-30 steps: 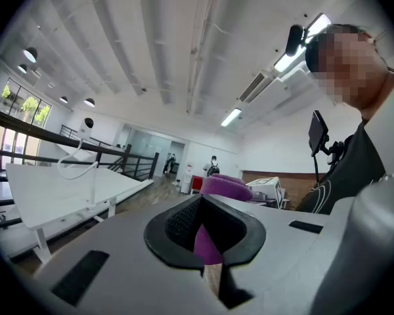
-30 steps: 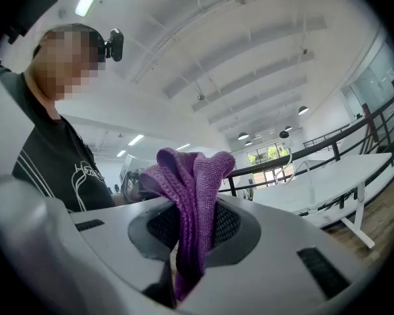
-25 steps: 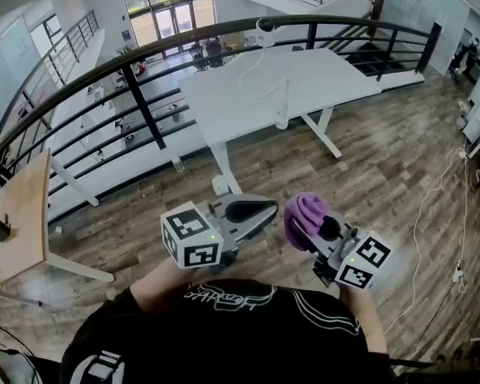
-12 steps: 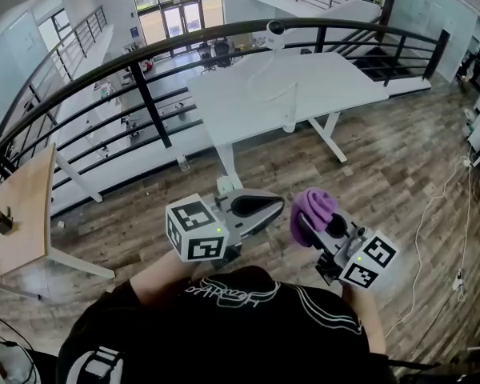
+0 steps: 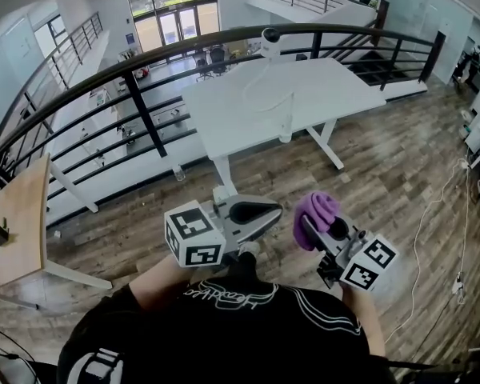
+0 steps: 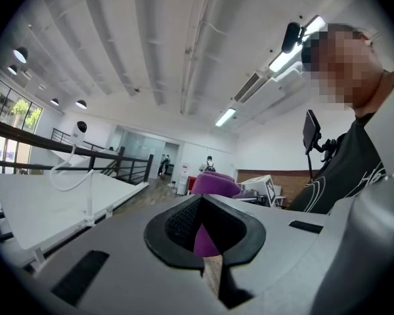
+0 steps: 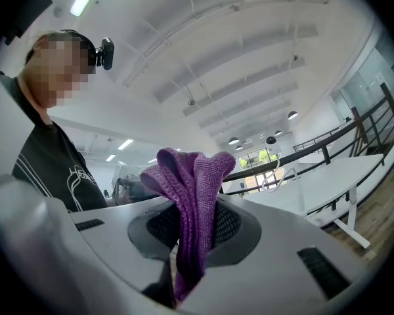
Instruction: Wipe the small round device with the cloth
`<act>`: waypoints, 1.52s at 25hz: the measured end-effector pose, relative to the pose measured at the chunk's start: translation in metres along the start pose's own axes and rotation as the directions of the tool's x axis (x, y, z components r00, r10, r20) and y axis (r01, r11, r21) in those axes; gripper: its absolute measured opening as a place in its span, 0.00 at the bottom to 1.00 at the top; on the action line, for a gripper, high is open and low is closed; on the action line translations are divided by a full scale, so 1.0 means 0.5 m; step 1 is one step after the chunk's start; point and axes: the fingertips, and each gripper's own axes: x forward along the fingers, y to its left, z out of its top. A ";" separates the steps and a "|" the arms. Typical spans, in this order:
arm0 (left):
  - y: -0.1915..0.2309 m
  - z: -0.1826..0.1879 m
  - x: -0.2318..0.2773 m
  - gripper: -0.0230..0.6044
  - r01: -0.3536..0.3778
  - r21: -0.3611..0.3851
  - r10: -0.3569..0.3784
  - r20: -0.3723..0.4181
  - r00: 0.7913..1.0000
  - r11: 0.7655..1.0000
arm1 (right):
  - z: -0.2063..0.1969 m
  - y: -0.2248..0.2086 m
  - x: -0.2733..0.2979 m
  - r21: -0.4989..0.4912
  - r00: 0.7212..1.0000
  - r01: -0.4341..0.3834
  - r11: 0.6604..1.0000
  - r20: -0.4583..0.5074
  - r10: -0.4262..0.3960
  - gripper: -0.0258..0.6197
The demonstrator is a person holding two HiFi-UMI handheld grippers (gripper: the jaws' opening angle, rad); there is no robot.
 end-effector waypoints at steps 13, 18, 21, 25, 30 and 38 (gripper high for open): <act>0.419 0.028 0.019 0.05 -0.007 -0.120 0.010 0.020 1.000 0.993 | 0.000 -0.282 0.305 0.066 0.999 -0.018 0.998 -0.041 0.020 0.13; 0.622 0.087 0.051 0.05 -0.009 -0.141 0.014 0.038 0.999 0.990 | 0.065 -0.421 0.430 0.040 1.000 -0.017 0.999 -0.023 0.018 0.13; 0.737 0.107 0.066 0.05 -0.004 -0.120 0.008 0.035 0.999 0.993 | 0.096 -0.504 0.507 0.010 1.000 -0.008 1.000 -0.002 0.008 0.13; 0.888 0.126 0.069 0.05 -0.041 -0.092 0.044 0.030 0.999 0.995 | 0.126 -0.591 0.600 -0.056 1.000 0.014 0.998 0.004 -0.014 0.13; 1.039 0.129 0.077 0.05 -0.103 -0.048 0.102 -0.005 0.995 0.994 | 0.136 -0.665 0.667 -0.088 0.999 0.045 0.995 0.020 -0.044 0.13; 1.192 0.118 0.110 0.24 -0.164 0.017 0.165 -0.078 0.983 0.986 | 0.152 -0.735 0.693 -0.094 0.996 0.086 0.992 0.033 -0.083 0.13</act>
